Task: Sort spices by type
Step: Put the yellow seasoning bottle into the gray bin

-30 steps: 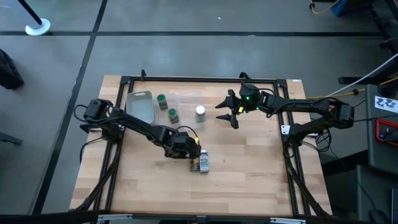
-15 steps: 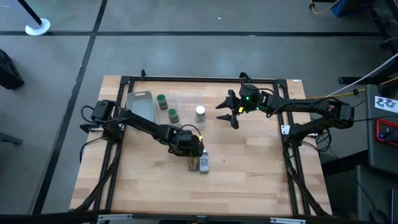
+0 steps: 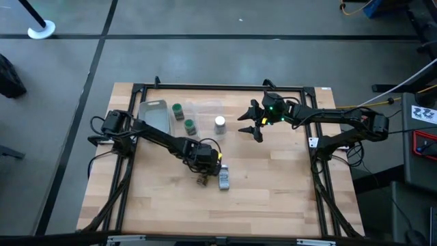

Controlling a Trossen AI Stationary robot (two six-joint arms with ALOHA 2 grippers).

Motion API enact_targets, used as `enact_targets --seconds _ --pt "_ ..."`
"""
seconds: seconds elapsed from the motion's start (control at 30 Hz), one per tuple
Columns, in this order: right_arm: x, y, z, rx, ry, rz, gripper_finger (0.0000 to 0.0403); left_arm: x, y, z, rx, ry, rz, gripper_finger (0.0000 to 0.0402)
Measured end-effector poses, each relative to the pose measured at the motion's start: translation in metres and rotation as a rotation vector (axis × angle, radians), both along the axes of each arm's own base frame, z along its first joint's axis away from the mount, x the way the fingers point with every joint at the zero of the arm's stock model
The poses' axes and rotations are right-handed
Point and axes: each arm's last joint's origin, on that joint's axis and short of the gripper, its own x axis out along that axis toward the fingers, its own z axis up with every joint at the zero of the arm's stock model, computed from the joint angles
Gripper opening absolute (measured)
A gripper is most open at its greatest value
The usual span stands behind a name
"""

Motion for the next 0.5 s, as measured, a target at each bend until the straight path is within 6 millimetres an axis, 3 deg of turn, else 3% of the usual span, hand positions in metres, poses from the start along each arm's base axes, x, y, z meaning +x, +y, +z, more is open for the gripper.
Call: enact_targets --seconds 0.2,0.5 --pt "0.0 0.0 0.0 0.0 0.0 0.0 0.0246 0.0 0.0 0.002 0.029 -0.016 -0.065 0.02" --pt "0.0 0.0 0.0 0.0 0.0 0.0 0.0246 -0.002 0.0 0.013 0.054 -0.056 -0.117 0.0201"
